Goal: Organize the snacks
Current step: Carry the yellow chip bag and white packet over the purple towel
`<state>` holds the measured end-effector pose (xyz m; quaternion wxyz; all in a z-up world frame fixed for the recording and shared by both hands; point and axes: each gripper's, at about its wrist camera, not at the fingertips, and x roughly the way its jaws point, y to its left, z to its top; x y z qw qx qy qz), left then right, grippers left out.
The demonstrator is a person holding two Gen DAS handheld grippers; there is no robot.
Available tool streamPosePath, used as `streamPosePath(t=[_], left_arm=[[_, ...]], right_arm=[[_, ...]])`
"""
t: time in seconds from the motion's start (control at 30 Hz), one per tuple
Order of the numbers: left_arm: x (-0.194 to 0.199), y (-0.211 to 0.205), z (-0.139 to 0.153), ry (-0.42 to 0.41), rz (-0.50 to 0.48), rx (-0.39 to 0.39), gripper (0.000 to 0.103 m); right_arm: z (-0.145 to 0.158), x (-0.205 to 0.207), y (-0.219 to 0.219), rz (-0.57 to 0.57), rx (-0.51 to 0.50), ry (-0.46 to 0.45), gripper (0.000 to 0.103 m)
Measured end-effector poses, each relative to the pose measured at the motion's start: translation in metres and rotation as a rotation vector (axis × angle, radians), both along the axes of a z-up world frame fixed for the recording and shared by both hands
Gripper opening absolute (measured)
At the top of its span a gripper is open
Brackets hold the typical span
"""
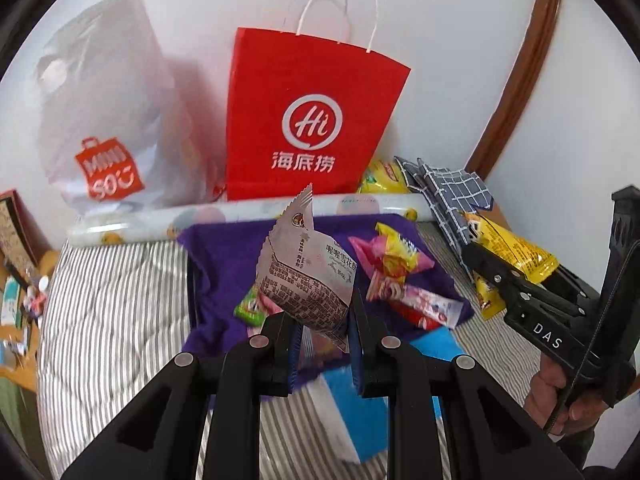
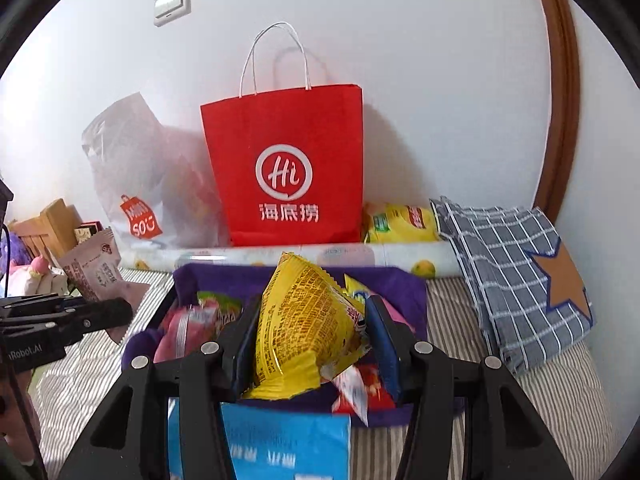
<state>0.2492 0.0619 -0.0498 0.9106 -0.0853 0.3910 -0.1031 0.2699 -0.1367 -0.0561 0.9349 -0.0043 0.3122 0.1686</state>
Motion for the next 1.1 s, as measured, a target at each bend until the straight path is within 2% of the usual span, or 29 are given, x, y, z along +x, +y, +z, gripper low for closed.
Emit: streamPosePath(t=[0.17, 0.27, 0.37, 0.5, 0.57, 0.73, 1.1], left_arm=[[0.027, 0.000, 0.008, -0.013, -0.011, 0.007, 0.020], [0.038, -0.001, 0.007, -0.020, -0.019, 0.015, 0.020], [0.049, -0.003, -0.001, -0.011, -0.028, 0.015, 0.020], [0.062, 0.000, -0.020, 0.022, -0.039, -0.023, 0.020], [0.068, -0.001, -0.028, 0.052, -0.052, -0.012, 0.020], [0.073, -0.002, -0.044, 0.086, -0.064, -0.018, 0.020], [0.075, -0.015, -0.060, 0.124, -0.079, 0.012, 0.020]], right_arm=[[0.002, 0.022, 0.004, -0.004, 0.014, 0.001, 0.048], [-0.007, 0.034, 0.007, -0.004, 0.008, 0.012, 0.048], [-0.024, 0.043, 0.010, 0.000, -0.002, 0.046, 0.048], [-0.046, 0.049, 0.013, 0.013, -0.037, 0.069, 0.048], [-0.055, 0.051, 0.013, 0.003, -0.062, 0.075, 0.048], [-0.067, 0.059, 0.009, -0.011, -0.041, 0.124, 0.048], [-0.075, 0.061, 0.007, -0.034, -0.058, 0.134, 0.048]])
